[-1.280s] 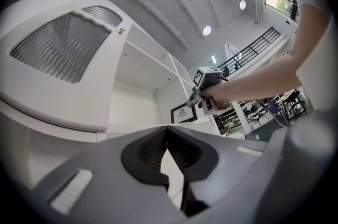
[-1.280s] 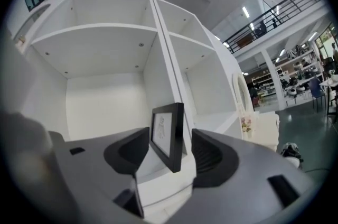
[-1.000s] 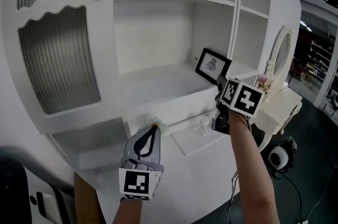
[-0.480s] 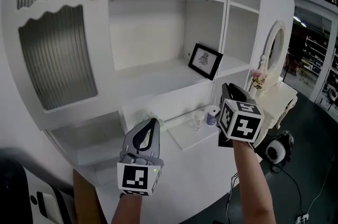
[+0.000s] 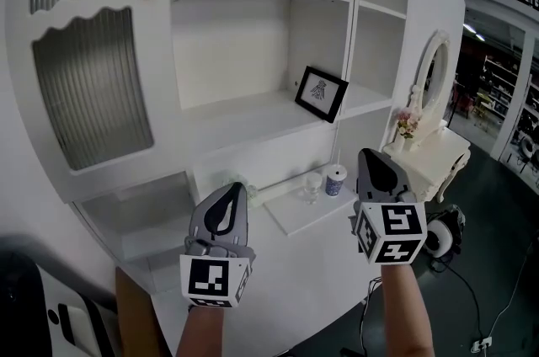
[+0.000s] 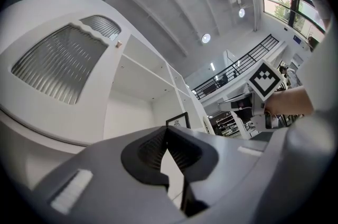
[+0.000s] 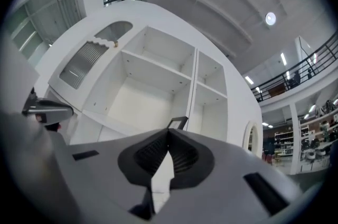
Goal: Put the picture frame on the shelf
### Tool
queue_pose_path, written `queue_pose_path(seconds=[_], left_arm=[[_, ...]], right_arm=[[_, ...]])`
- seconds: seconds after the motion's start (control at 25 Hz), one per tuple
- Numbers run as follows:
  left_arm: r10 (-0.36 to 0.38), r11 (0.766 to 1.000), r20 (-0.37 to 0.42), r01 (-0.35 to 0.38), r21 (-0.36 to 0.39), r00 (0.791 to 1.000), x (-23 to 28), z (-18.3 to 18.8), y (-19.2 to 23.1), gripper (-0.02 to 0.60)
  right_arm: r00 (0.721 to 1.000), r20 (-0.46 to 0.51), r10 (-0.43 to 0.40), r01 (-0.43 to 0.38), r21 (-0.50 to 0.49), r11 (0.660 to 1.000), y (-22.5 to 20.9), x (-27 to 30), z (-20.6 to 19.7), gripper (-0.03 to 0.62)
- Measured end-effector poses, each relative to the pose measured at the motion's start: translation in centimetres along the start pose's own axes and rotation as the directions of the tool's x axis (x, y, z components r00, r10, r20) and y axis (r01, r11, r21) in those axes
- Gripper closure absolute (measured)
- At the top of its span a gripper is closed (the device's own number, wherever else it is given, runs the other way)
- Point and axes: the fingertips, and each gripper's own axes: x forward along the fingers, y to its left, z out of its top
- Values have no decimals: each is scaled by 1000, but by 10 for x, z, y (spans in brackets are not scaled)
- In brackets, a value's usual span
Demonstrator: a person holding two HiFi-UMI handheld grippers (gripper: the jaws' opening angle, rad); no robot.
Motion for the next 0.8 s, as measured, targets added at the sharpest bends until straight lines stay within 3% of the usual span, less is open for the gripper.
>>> queue_pose_path(seconds=[0.36, 0.6, 0.8], left_arm=[[-6, 1000, 12, 6, 9, 1000, -5, 6, -2, 572], [-8, 1000, 23, 8, 12, 1000, -9, 8, -6, 572], [-14, 1000, 32, 14, 16, 999, -9, 9, -9, 572]], right_arm=[[993, 72, 94, -99, 74, 992, 6, -50, -10, 586], [990, 96, 100, -113, 136, 984, 5, -74, -21, 586], [994, 85, 65, -73, 97, 993, 3, -77, -29, 586]])
